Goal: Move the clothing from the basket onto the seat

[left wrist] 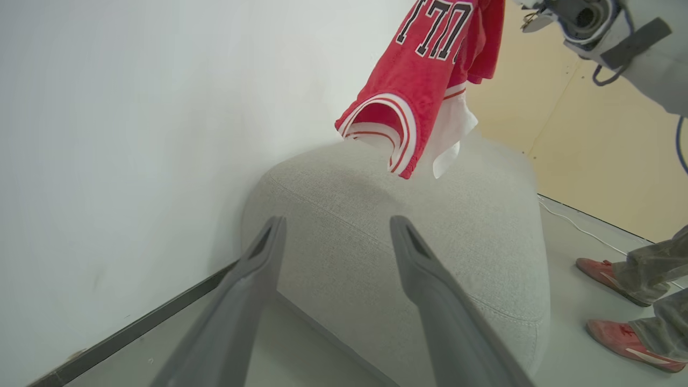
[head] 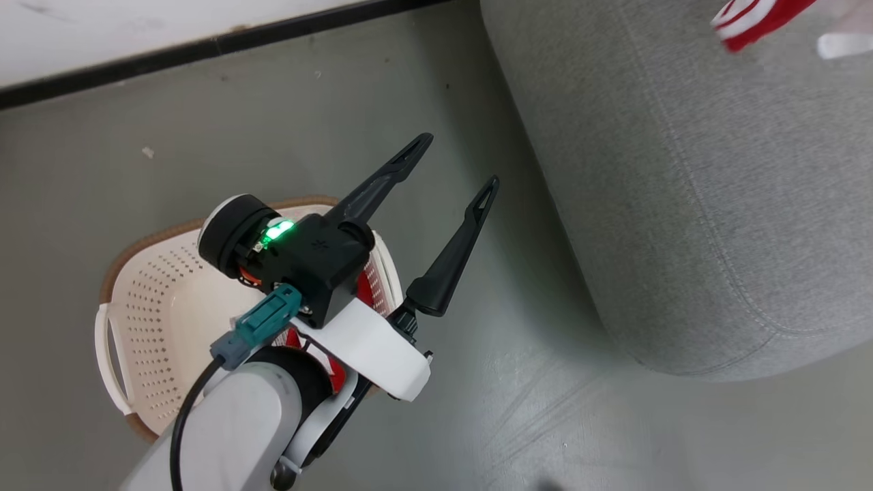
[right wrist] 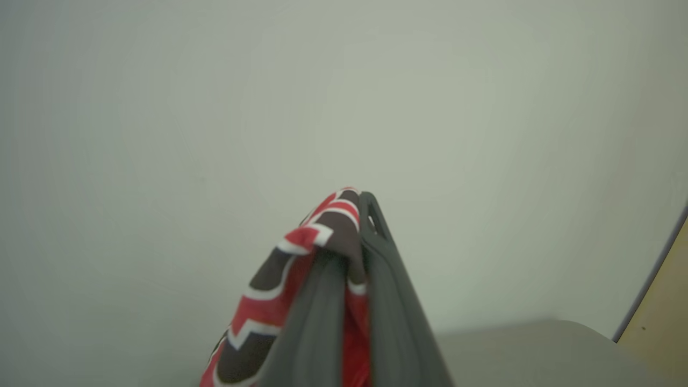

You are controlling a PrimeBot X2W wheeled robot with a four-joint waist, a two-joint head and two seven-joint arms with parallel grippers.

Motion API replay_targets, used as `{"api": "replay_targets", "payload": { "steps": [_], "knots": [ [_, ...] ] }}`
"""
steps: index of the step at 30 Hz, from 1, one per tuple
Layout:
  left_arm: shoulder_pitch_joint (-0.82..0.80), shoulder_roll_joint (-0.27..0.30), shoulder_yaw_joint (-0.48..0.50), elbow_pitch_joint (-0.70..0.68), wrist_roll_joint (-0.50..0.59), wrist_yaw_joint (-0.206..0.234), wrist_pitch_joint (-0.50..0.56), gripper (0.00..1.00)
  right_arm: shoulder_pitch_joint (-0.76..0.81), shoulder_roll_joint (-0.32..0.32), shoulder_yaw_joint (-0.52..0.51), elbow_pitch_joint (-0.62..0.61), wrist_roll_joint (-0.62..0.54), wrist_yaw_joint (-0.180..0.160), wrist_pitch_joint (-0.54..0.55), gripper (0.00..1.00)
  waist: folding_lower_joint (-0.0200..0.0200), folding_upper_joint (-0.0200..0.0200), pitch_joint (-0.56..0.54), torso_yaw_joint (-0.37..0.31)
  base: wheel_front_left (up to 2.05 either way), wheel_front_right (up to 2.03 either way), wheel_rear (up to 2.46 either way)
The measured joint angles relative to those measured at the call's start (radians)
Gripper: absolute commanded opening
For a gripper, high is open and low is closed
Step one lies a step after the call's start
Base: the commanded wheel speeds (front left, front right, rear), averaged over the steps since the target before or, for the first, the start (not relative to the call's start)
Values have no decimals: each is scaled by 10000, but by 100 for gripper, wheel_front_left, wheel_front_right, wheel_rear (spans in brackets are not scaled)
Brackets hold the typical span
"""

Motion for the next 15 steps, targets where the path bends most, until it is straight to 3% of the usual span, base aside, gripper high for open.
{"api": "replay_targets", "payload": {
  "steps": [6,15],
  "knots": [
    [-71,130,19,-207,2,-4,217,100,-1057,-516,-123,514,-541,0,19,0,0,0,583,247,0,0,0],
    [-590,184,-59,-408,0,-109,337,100,-1618,-610,-426,1392,-1277,0,138,0,0,0,1471,561,0,0,0]
  ]
}}
